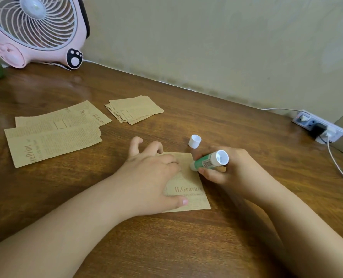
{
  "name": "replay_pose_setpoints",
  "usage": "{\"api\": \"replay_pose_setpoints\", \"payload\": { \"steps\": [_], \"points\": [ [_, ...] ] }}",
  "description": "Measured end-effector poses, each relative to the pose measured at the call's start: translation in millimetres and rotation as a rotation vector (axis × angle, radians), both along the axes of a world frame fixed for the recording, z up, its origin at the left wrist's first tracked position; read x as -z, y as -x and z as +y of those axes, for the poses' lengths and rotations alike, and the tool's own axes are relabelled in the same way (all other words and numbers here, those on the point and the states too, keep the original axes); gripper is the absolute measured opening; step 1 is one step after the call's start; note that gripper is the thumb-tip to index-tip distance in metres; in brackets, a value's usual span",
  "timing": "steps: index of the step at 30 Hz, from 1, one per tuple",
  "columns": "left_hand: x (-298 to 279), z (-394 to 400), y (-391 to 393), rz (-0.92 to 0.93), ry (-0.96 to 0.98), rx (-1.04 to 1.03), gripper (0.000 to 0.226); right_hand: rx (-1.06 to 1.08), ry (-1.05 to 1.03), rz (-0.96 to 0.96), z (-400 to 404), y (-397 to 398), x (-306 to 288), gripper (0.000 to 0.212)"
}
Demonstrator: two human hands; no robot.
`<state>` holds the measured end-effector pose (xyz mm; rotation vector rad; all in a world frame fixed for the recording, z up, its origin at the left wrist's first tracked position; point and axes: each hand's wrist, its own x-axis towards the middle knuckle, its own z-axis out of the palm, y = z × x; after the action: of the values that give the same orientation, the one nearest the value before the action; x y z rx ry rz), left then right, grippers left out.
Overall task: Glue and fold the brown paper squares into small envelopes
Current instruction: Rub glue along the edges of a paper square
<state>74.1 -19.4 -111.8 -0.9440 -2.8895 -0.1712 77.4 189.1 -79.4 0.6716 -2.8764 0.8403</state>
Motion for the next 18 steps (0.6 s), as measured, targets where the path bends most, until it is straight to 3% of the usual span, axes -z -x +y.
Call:
{"api": "replay_pose_setpoints", "payload": {
  "steps": [7,18],
  "points": [
    [-2.5,0.3,-2.2,-0.068,0.014,-0.027,0.076,0.056,-0.039,0.052,-7.1,27.0,1.3,0.009],
    [-1.0,1.0,-3.1,-0.041,0.010,-0.036,0.078,-0.032,-0.078,0.022,10.1,-44.7,1.8,0.022]
  ]
}}
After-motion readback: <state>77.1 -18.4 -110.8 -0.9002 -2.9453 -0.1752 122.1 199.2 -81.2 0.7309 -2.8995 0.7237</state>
